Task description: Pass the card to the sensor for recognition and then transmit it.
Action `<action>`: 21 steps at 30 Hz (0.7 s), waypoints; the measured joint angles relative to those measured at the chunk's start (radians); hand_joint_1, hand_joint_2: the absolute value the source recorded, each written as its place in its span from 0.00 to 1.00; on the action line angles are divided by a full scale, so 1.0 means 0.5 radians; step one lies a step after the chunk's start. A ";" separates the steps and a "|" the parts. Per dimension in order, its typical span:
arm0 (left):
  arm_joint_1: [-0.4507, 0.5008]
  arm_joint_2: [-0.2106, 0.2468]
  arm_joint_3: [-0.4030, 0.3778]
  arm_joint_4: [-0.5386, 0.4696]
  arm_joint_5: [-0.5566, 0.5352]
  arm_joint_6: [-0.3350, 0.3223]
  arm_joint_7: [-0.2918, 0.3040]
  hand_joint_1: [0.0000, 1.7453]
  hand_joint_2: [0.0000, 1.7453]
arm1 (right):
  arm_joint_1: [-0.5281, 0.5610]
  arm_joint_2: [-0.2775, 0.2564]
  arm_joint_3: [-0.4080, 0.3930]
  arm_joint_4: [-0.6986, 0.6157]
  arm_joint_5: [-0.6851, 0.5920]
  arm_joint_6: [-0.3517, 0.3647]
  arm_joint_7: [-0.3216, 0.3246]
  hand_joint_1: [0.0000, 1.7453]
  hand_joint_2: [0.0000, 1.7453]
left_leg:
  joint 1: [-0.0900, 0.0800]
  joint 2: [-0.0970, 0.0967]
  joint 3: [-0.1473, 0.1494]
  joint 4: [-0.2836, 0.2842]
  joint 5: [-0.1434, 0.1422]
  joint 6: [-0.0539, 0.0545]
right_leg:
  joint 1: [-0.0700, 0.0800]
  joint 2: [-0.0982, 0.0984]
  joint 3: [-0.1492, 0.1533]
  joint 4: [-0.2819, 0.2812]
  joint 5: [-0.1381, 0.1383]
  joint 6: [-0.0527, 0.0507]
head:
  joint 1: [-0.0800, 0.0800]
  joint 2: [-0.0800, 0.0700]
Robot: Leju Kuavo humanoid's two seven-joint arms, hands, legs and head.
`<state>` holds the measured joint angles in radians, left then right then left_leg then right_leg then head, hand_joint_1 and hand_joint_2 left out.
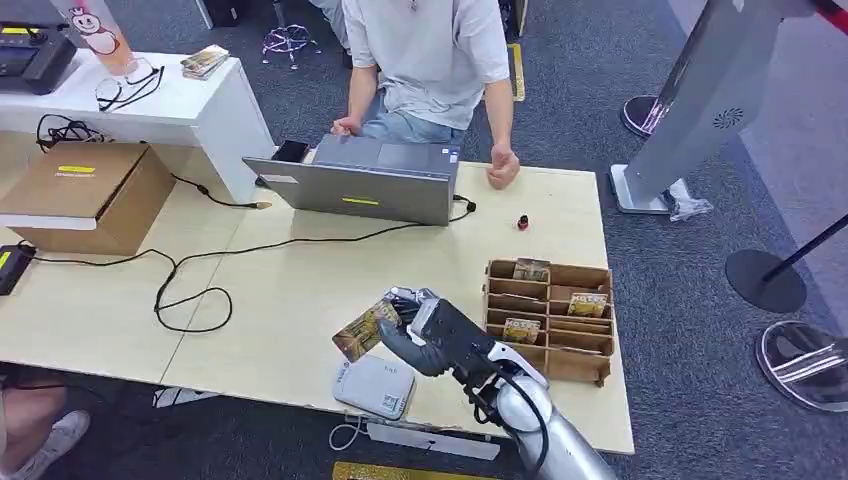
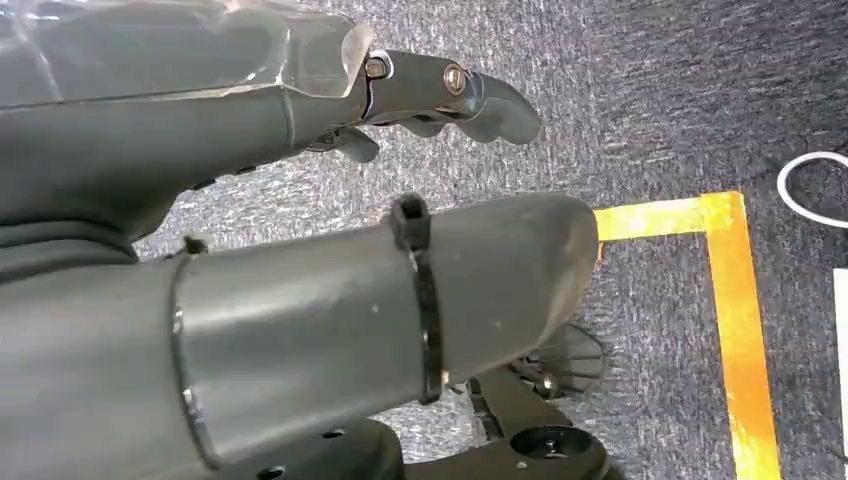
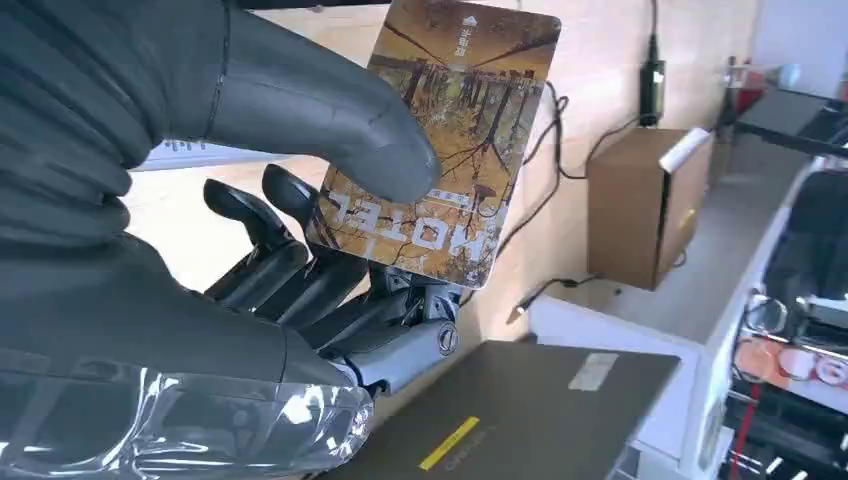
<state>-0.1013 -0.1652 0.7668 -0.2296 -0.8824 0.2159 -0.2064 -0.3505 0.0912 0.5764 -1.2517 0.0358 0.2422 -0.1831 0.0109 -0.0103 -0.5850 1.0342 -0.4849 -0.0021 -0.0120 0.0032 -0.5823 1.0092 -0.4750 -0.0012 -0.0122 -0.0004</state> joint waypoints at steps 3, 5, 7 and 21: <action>0.003 0.002 0.000 0.000 0.005 0.001 -0.010 0.00 0.00 | 0.017 -0.014 -0.027 -0.056 -0.048 0.003 -0.012 1.00 1.00 | 0.000 0.000 0.000 0.000 0.000 0.000 | 0.000 0.000 0.000 0.000 0.000 0.000 | 0.000 0.000; 0.004 0.002 0.000 0.000 0.005 0.001 -0.012 0.00 0.00 | 0.031 -0.021 -0.049 -0.091 -0.081 0.009 -0.018 1.00 1.00 | 0.000 0.000 0.000 0.000 0.000 0.000 | 0.000 0.000 0.000 0.000 0.000 0.000 | 0.000 0.000; 0.006 0.002 0.000 0.000 0.005 0.001 -0.014 0.00 0.00 | 0.046 -0.027 -0.070 -0.124 -0.117 0.015 -0.031 1.00 1.00 | 0.000 0.000 0.000 0.000 0.000 0.000 | 0.000 0.000 0.000 0.000 0.000 0.000 | 0.001 0.000; 0.013 0.002 -0.005 0.000 0.005 0.005 -0.017 0.00 0.00 | 0.138 -0.051 -0.178 -0.335 -0.282 0.060 -0.101 1.00 1.00 | 0.000 0.000 0.000 0.000 0.000 0.000 | 0.000 0.000 0.000 0.000 0.000 0.000 | 0.001 0.000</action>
<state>-0.0950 -0.1640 0.7645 -0.2296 -0.8797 0.2182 -0.2148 -0.2815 0.0656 0.4872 -1.4191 -0.1053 0.2724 -0.2338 0.0109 -0.0102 -0.5850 1.0342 -0.4849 -0.0021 -0.0120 0.0033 -0.5824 1.0092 -0.4751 -0.0012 -0.0118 -0.0004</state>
